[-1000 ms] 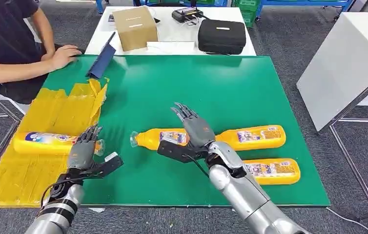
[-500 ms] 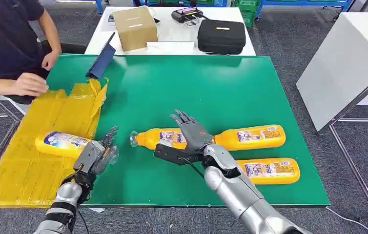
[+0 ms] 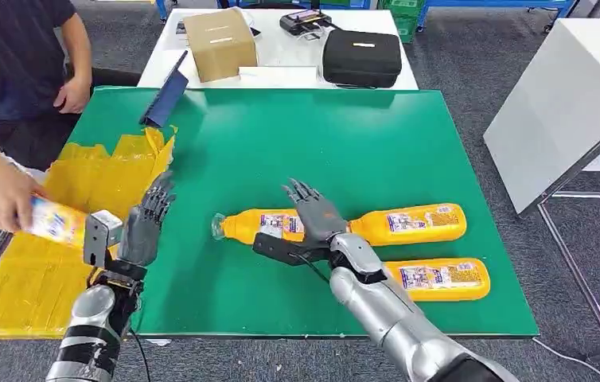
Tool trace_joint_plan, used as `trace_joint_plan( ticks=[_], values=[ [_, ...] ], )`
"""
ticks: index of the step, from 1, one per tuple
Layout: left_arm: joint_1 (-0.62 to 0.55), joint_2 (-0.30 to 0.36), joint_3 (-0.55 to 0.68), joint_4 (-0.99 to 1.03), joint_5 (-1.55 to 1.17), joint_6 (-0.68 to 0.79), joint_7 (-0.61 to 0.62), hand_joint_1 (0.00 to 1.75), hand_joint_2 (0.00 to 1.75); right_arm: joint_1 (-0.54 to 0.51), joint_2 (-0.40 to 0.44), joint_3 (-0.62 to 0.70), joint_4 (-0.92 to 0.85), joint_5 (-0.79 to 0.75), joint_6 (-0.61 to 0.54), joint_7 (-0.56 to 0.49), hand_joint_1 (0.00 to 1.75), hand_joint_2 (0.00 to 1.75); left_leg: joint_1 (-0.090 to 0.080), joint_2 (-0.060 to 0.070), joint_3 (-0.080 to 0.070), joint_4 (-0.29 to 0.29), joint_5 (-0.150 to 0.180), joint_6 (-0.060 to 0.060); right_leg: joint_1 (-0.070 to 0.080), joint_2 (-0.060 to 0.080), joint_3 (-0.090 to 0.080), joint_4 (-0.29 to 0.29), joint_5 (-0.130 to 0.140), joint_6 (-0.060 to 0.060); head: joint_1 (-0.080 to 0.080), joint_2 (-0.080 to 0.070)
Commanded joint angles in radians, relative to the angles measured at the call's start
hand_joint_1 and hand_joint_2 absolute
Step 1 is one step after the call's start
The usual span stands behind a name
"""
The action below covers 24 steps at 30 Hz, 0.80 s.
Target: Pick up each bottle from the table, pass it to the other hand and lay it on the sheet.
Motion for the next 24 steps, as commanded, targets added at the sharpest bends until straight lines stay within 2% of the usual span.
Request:
trace_joint_plan(
  ticks=[1,5,7,10,16,20,23,24],
  values=[
    [-0.030,-0.003,-0.007,-0.089,0.067,-0.006,0.009,0.00,0.00,-0.094,0.026,-0.049,0.246,0.012,0.040,0.012,0.00,1.75,0.001,0.000,0.002,0.002,-0.002,-0.002,0.001,0.003,0.002,0.001,-0.002,-0.002,0.000,0.000],
    [-0.030,-0.002,0.000,-0.098,0.095,-0.015,0.017,0.00,0.00,-0.108,0.030,-0.055,0.278,0.005,0.066,0.009,0.00,1.75,0.001,0.000,0.001,0.001,-0.002,-0.001,0.001,0.003,0.001,0.001,-0.002,-0.001,0.000,0.000],
    [-0.002,0.007,0.016,-0.121,0.090,0.011,0.011,0.00,0.00,-0.121,0.039,-0.035,0.281,0.006,0.119,-0.011,0.00,1.75,0.000,0.001,0.000,0.000,-0.001,-0.001,0.000,0.002,0.000,0.000,-0.001,-0.001,0.000,0.000],
    [0.008,0.007,0.030,-0.126,0.094,0.002,0.009,0.00,0.00,-0.138,0.033,0.011,0.292,0.020,0.179,0.030,0.00,1.75,0.000,0.002,0.000,0.000,-0.002,-0.001,0.000,0.004,0.000,0.000,-0.001,-0.001,0.000,0.000],
    [0.008,0.008,0.029,-0.126,0.092,0.002,0.008,0.00,0.00,-0.140,0.032,0.017,0.292,0.026,0.179,0.033,0.00,1.75,0.001,0.001,0.002,0.001,-0.003,-0.002,0.001,0.004,0.003,0.000,-0.002,-0.002,0.000,0.000],
    [0.018,0.004,0.041,-0.131,0.099,-0.002,0.008,0.00,0.00,-0.164,0.024,0.080,0.310,0.090,0.180,0.080,0.00,1.75,0.001,0.001,0.001,0.001,-0.002,-0.001,0.000,0.003,0.001,0.000,-0.002,-0.001,0.000,0.000],
    [0.015,0.000,0.042,-0.125,0.103,-0.007,0.011,0.00,0.00,-0.196,0.024,0.135,0.360,0.127,0.271,0.112,0.00,1.75,0.001,0.001,0.001,0.001,-0.002,-0.001,0.000,0.004,0.001,0.000,-0.001,-0.001,0.000,0.000],
    [0.012,-0.001,0.040,-0.121,0.104,-0.008,0.011,0.00,0.00,-0.201,0.021,0.143,0.370,0.129,0.290,0.108,0.99,1.75,0.000,0.001,-0.001,0.000,-0.001,-0.001,0.000,0.002,0.000,0.000,-0.001,-0.001,0.000,0.000]
  ],
)
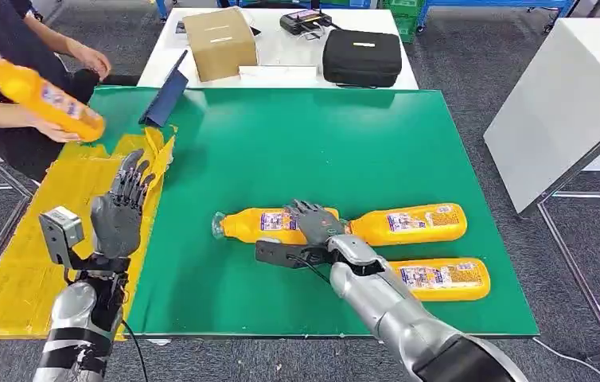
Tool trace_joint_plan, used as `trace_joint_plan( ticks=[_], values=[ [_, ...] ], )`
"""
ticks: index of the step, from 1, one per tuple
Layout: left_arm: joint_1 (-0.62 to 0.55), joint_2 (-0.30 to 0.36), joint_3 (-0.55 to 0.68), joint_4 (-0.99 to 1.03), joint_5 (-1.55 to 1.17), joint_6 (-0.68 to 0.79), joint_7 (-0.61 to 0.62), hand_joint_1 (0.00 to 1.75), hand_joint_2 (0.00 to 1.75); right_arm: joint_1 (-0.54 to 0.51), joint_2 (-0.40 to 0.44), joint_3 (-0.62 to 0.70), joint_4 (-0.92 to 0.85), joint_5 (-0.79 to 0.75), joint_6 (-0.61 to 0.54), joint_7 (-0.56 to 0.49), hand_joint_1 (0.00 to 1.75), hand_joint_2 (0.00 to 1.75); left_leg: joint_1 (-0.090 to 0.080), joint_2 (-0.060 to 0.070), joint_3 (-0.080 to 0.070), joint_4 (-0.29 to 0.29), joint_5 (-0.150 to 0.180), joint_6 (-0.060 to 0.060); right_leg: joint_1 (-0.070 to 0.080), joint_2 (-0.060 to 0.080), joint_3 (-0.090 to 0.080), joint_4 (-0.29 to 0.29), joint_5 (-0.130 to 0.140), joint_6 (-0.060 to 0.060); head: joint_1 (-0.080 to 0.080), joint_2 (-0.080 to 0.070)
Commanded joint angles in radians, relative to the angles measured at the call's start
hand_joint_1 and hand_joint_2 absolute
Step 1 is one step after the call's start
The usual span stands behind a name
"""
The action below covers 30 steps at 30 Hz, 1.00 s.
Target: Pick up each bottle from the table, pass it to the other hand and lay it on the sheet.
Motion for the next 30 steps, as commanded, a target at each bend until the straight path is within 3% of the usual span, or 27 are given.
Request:
trace_joint_plan(
  ticks=[1,14,16,18,21,22,23,25,26,30],
  values=[
    [-0.018,-0.001,0.022,0.033,0.009,-0.010,0.006,0.00,0.00,-0.107,-0.017,0.156,0.170,0.065,0.139,0.046,1.75,1.75,0.001,0.001,0.003,0.001,-0.002,-0.001,0.001,0.004,0.003,0.000,-0.002,-0.001,0.000,0.000],
    [-0.025,-0.009,0.005,0.039,0.029,-0.017,0.006,0.00,0.00,-0.099,-0.013,0.155,0.208,0.050,0.145,0.077,1.75,1.75,0.001,-0.002,0.004,0.000,-0.002,-0.001,0.001,0.000,0.005,-0.001,-0.002,-0.001,0.000,0.000],
    [-0.015,-0.012,0.006,0.021,0.030,-0.008,0.020,0.00,0.00,-0.090,-0.011,0.129,0.196,0.033,0.108,0.095,1.75,1.75,0.002,-0.002,0.005,0.000,-0.002,-0.001,0.001,0.001,0.005,-0.001,-0.002,-0.001,0.000,0.000],
    [0.003,-0.016,0.016,0.002,0.033,0.014,0.048,0.00,0.00,-0.069,-0.001,0.077,0.161,0.004,-0.006,0.104,1.75,1.75,0.001,-0.001,0.003,0.000,-0.001,-0.001,0.000,0.001,0.003,-0.001,-0.001,-0.001,0.000,0.000],
    [0.013,-0.017,0.019,-0.011,0.035,0.016,0.055,0.00,0.00,-0.061,0.002,0.063,0.143,-0.004,-0.033,0.109,1.75,1.75,0.001,-0.001,0.003,0.000,-0.001,0.000,0.000,0.001,0.004,-0.001,-0.001,-0.001,0.000,0.000],
    [0.037,-0.030,0.037,-0.039,0.048,0.045,0.090,0.00,0.00,-0.001,0.007,-0.019,0.038,-0.041,-0.246,0.040,1.75,1.75,0.001,0.000,0.004,0.000,-0.002,-0.001,0.001,0.002,0.005,-0.001,-0.002,-0.001,0.000,0.000],
    [0.058,-0.037,0.046,-0.062,0.064,0.059,0.114,0.00,0.00,0.072,0.018,-0.099,-0.098,-0.107,-0.360,-0.071,1.75,1.75,0.001,-0.001,0.003,0.000,-0.001,0.000,0.000,0.001,0.003,-0.001,-0.001,-0.001,0.000,0.000],
    [0.095,-0.042,0.049,-0.096,0.105,0.064,0.137,0.00,0.00,0.211,0.011,-0.153,-0.402,-0.157,-0.331,-0.109,1.75,1.75,0.002,0.001,0.007,-0.001,-0.004,-0.001,0.001,0.005,0.007,-0.003,-0.003,-0.002,0.000,0.000],
    [0.105,-0.040,0.045,-0.103,0.108,0.064,0.137,0.00,0.00,0.246,0.002,-0.148,-0.491,-0.139,-0.292,-0.070,1.75,1.75,0.002,0.001,0.006,0.000,-0.004,-0.001,0.001,0.004,0.006,-0.002,-0.003,-0.002,0.000,0.000],
    [0.101,-0.042,0.045,-0.097,0.113,0.066,0.140,0.00,0.00,0.252,0.003,-0.159,-0.503,-0.147,-0.290,-0.079,1.75,1.75,0.002,0.001,0.006,0.002,-0.007,-0.002,0.002,0.006,0.007,0.000,-0.006,-0.002,0.000,0.000]
  ],
)
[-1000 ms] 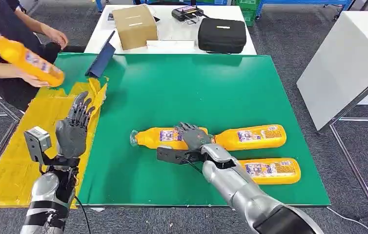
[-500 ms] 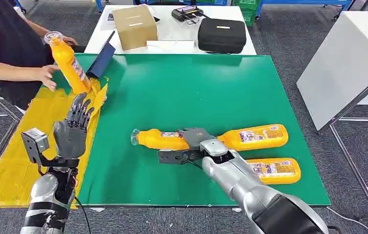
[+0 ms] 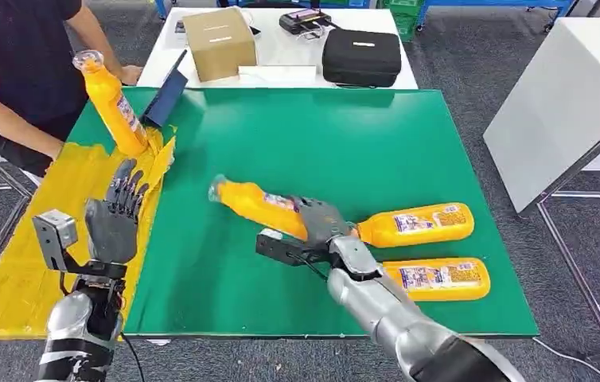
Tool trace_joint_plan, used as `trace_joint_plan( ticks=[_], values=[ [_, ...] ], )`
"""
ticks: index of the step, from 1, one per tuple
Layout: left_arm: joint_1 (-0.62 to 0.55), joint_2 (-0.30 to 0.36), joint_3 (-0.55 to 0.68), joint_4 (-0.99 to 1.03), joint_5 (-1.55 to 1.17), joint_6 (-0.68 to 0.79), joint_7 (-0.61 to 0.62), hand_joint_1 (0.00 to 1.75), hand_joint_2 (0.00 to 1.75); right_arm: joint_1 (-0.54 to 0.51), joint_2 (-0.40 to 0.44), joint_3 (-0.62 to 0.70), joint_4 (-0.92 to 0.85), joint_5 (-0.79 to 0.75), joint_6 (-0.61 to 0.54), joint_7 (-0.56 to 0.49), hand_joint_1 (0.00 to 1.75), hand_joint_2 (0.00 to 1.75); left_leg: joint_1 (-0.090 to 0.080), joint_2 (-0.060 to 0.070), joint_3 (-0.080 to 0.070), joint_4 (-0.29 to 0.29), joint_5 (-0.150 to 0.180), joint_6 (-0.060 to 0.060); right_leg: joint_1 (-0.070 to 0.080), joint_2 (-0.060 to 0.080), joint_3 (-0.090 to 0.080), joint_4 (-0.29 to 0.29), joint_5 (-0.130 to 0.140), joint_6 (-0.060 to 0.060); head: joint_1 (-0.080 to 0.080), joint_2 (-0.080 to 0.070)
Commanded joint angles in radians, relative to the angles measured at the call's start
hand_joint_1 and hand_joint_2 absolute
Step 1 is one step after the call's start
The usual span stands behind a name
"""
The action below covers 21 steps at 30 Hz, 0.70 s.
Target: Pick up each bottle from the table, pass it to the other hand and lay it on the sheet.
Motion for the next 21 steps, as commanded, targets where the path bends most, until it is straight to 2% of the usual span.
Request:
trace_joint_plan(
  ticks=[1,2,3,5,7,15,21],
  values=[
    [0.044,-0.031,0.028,-0.042,0.048,0.018,0.038,0.00,0.00,0.210,0.007,-0.175,-0.498,-0.093,0.011,-0.111,1.75,1.75,0.002,-0.001,0.006,0.002,-0.007,-0.002,0.002,0.003,0.007,0.000,-0.006,-0.002,0.000,0.000],
    [0.054,-0.032,0.024,-0.050,0.048,0.023,0.043,0.00,0.00,0.233,0.013,-0.171,-0.562,-0.104,0.013,-0.121,1.75,1.75,0.002,-0.003,0.003,0.001,-0.005,-0.002,0.001,0.000,0.005,0.000,-0.005,-0.002,0.000,0.000],
    [0.066,-0.033,0.021,-0.060,0.052,0.025,0.044,0.00,1.75,0.259,0.017,-0.161,-0.631,-0.133,0.031,-0.134,1.75,1.75,0.001,-0.003,0.002,0.001,-0.004,-0.002,0.001,0.000,0.003,0.000,-0.005,-0.001,0.000,0.000],
    [0.092,-0.034,0.010,-0.081,0.065,0.018,0.050,0.00,1.75,0.306,0.017,-0.122,-0.760,-0.150,0.037,-0.138,1.75,1.75,0.002,-0.001,0.002,0.003,-0.006,-0.002,0.001,0.003,0.004,0.001,-0.006,-0.002,0.001,0.000],
    [0.115,-0.035,-0.006,-0.100,0.105,-0.014,0.047,0.00,1.75,0.320,0.010,-0.074,-0.807,-0.159,0.052,-0.135,1.75,1.75,0.002,0.001,0.000,0.003,-0.006,-0.002,0.001,0.005,0.000,0.002,-0.005,-0.001,0.000,0.000],
    [0.176,-0.044,-0.141,-0.190,0.140,-0.072,0.037,0.00,1.75,0.290,0.028,0.035,-0.711,-0.128,0.069,-0.128,1.75,1.75,0.001,0.001,-0.001,0.001,-0.004,-0.002,0.001,0.003,-0.001,0.000,-0.003,-0.001,0.000,0.000],
    [0.177,-0.043,-0.146,-0.192,0.136,-0.070,0.038,0.00,1.75,0.288,0.023,0.032,-0.713,-0.128,0.070,-0.130,1.75,1.75,0.002,-0.001,0.000,0.001,-0.004,-0.002,0.001,0.003,0.001,-0.001,-0.004,-0.002,0.000,0.000]
  ],
)
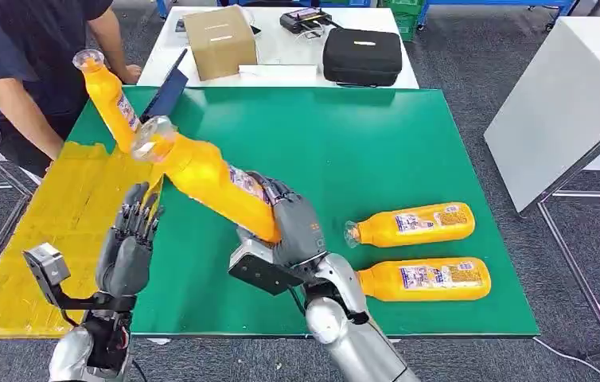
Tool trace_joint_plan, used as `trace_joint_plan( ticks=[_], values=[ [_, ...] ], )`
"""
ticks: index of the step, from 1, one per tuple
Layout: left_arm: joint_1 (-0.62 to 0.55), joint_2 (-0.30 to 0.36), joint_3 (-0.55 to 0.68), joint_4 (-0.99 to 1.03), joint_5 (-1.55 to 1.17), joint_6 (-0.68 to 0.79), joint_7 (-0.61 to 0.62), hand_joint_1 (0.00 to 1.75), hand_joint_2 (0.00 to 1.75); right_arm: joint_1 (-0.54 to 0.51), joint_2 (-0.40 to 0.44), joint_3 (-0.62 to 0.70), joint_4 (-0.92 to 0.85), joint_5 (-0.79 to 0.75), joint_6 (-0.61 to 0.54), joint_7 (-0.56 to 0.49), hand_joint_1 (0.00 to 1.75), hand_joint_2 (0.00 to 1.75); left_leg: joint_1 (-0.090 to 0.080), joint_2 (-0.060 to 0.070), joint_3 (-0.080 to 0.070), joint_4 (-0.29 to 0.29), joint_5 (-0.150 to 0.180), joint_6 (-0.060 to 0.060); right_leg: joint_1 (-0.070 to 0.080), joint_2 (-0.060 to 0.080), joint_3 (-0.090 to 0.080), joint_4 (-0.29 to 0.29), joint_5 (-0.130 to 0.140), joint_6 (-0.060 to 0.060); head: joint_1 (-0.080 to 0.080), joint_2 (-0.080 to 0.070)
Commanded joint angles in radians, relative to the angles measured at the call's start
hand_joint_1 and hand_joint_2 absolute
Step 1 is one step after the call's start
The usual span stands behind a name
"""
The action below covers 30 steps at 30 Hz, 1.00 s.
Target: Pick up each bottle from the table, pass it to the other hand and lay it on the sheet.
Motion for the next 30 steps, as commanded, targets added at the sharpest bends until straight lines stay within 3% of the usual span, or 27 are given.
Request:
trace_joint_plan(
  ticks=[1,18,25,28,29,30],
  values=[
    [0.010,0.001,-0.065,-0.020,0.003,-0.002,0.004,0.00,1.75,-0.019,-0.024,0.048,-0.012,-0.005,0.006,0.002,1.75,1.75,0.001,0.000,0.003,0.000,-0.002,-0.001,0.001,0.003,0.004,-0.001,-0.002,-0.001,0.000,0.000],
    [0.051,0.014,-0.185,-0.097,-0.057,-0.003,-0.048,0.00,1.75,-0.036,0.004,0.166,0.117,0.050,0.081,0.030,1.75,1.75,0.001,0.001,0.003,0.000,-0.002,-0.001,0.000,0.003,0.004,-0.001,-0.002,-0.001,0.000,0.000],
    [0.060,0.009,-0.149,-0.095,-0.058,0.022,-0.060,0.00,1.75,0.017,0.025,0.349,0.158,0.157,0.089,0.010,1.75,1.75,0.001,0.002,0.005,-0.001,-0.003,-0.001,0.001,0.004,0.005,-0.002,-0.002,-0.001,0.000,0.000],
    [0.049,0.001,-0.131,-0.080,-0.055,0.026,-0.061,0.00,1.75,-0.031,0.005,0.420,0.180,0.147,0.105,-0.017,1.75,1.75,0.002,0.001,0.005,-0.001,-0.003,-0.001,0.001,0.004,0.005,-0.002,-0.002,-0.001,0.001,0.000],
    [0.049,0.001,-0.131,-0.080,-0.055,0.026,-0.061,0.02,1.75,-0.031,0.005,0.420,0.180,0.147,0.105,-0.017,1.75,1.75,0.002,0.001,0.006,0.000,-0.004,-0.002,0.001,0.004,0.007,-0.001,-0.003,-0.002,-0.001,0.000],
    [0.047,-0.002,-0.125,-0.077,-0.052,0.026,-0.061,0.14,1.75,-0.036,0.003,0.429,0.181,0.150,0.101,-0.027,1.75,1.75,0.001,0.001,0.004,-0.001,-0.002,-0.001,0.001,0.003,0.004,-0.001,-0.002,-0.001,0.000,0.000]
  ],
)
